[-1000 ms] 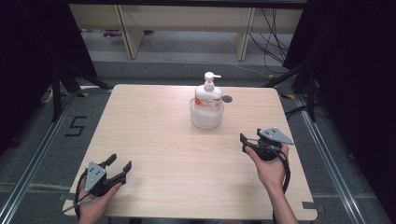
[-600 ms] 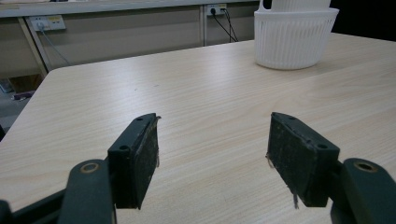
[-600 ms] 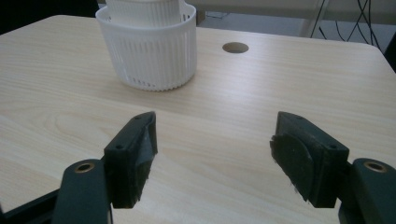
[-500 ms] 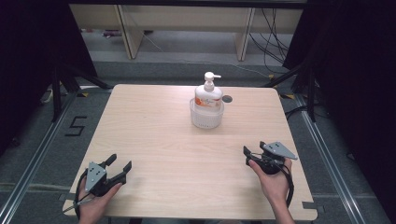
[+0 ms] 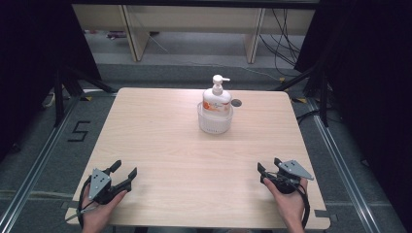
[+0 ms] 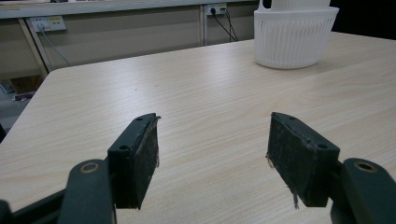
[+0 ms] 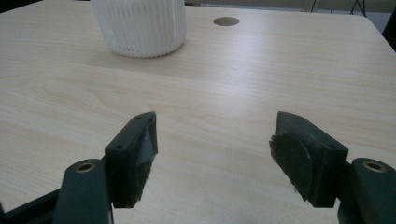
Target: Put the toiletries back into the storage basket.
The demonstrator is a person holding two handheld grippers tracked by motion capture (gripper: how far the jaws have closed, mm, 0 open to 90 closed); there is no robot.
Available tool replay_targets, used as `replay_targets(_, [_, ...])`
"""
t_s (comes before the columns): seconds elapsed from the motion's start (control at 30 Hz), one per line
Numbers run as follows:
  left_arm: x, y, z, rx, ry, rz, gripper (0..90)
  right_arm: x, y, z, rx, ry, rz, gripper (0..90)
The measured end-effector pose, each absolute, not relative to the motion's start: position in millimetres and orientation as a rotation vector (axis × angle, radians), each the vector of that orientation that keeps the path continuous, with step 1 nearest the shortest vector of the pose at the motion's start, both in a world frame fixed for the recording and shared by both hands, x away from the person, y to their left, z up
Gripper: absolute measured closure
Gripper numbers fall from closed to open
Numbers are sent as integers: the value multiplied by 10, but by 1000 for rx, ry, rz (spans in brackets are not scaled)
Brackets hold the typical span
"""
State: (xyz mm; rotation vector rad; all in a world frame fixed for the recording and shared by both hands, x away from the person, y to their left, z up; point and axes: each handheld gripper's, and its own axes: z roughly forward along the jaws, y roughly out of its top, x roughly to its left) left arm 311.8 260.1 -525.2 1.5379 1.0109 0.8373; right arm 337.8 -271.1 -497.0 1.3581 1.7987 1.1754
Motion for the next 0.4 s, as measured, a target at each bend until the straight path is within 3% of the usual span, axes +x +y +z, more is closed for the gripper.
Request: replay_targets(0.4, [3112,2606,-5243,1555,1018,833,331,3355,-2696,-4996,1361,1799,1193,279])
